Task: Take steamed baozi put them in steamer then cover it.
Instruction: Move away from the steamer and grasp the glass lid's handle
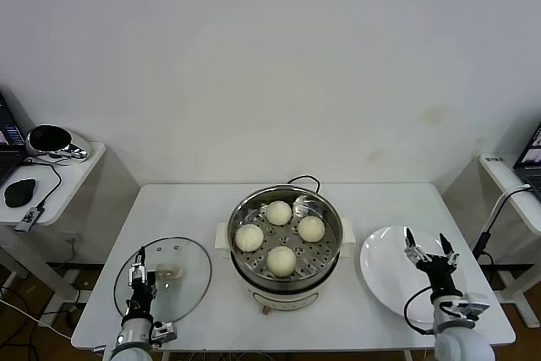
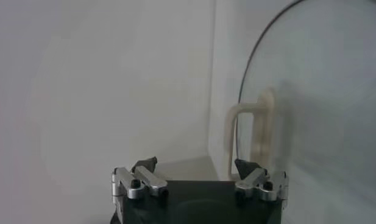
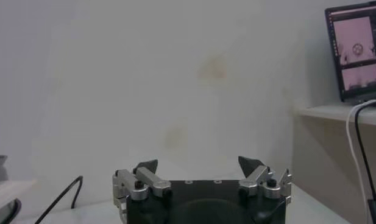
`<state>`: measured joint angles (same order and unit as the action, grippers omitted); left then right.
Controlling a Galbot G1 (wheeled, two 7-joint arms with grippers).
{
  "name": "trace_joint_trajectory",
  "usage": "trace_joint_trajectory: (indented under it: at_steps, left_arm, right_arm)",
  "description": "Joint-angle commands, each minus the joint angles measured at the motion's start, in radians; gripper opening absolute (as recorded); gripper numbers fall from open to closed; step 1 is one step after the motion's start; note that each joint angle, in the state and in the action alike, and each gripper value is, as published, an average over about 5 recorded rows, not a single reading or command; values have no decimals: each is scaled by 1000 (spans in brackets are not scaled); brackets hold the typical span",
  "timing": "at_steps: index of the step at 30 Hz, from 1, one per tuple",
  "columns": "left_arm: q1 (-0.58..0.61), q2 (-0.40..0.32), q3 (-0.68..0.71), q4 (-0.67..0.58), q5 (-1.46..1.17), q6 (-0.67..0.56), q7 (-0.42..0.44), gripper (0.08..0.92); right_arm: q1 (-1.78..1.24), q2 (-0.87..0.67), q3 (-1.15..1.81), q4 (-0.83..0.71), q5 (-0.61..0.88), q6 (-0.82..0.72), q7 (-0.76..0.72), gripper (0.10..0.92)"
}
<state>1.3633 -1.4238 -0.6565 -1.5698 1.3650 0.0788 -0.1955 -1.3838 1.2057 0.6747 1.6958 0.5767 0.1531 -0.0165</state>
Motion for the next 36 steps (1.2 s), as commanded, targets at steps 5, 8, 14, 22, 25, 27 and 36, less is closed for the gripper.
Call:
trace_joint_trajectory:
  at_steps: [5,8,14,22,25,27,36]
  left_arm:
    - [-36,-3,-2,26,-4,6,0,823]
    - [-42,-3,-1,31,-5,8,-1,823]
    - [-50,-6,1,44,-6,11,-7,823]
    - [-49,-9,-4,54,-14,17,-20,823]
    - [-46,-10,-2,52,-14,17,-27,823]
    - [-46,-9,0,55,-15,14,-37,823]
    - [-53,-8,10,60,-22,12,-44,739]
  right_arm:
    - [-6,3,3,9,0,3,-1,823]
    - [-11,2,5,13,1,4,-1,823]
    - [-18,5,5,16,-1,7,-3,823]
    - [-24,9,7,25,-1,7,-3,823]
    - [-28,8,9,27,-1,7,-3,823]
    - [-30,8,11,28,-1,8,-3,823]
    - [-32,11,14,29,-2,8,-3,823]
